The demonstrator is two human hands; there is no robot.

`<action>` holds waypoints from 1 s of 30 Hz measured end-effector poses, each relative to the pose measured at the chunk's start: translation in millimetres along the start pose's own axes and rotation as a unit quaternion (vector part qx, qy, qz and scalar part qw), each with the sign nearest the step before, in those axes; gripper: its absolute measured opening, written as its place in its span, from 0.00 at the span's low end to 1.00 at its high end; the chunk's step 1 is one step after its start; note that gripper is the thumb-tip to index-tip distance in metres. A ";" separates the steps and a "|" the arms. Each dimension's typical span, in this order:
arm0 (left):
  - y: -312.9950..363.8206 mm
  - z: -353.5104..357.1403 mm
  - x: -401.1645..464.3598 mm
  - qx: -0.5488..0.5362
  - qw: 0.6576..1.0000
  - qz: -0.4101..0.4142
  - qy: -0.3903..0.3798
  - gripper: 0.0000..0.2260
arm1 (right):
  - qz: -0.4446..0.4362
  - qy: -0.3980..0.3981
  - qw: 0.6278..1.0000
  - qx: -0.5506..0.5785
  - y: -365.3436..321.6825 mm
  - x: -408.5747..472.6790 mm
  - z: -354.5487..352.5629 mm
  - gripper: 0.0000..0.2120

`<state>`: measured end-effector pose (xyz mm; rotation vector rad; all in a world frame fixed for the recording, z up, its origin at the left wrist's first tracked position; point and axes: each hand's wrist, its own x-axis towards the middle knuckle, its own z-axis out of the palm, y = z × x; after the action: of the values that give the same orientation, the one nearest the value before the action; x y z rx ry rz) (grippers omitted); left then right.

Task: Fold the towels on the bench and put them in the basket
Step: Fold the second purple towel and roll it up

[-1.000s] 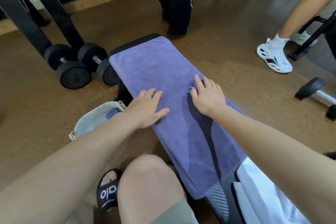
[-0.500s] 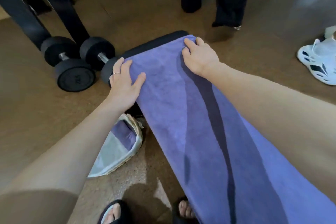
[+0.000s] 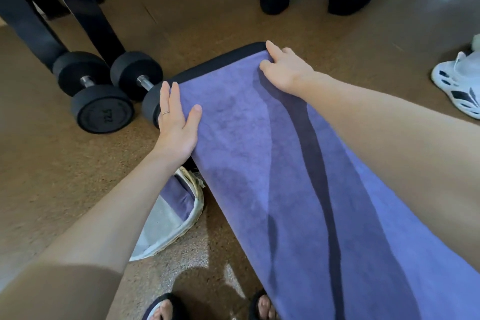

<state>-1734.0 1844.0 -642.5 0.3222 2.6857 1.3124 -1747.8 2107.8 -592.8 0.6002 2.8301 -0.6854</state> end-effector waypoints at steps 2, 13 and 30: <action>0.4 -0.3 -1.4 -0.007 1.000 0.000 -0.002 0.30 | -0.026 0.033 0.997 -0.058 -2.4 -2.4 7.6 0.30; 0.7 -4.4 -1.0 0.003 1.000 0.009 -0.022 0.31 | -0.051 0.030 0.998 -0.023 1.3 8.6 -0.4 0.30; 6.7 -3.7 -4.9 0.003 1.000 -0.008 -0.021 0.31 | -0.082 0.022 0.993 -0.078 6.7 -6.9 5.6 0.32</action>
<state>-1729.2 1844.0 -634.8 0.3255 2.6530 1.2798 -1738.4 2108.2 -598.7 0.3640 2.9625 -0.4734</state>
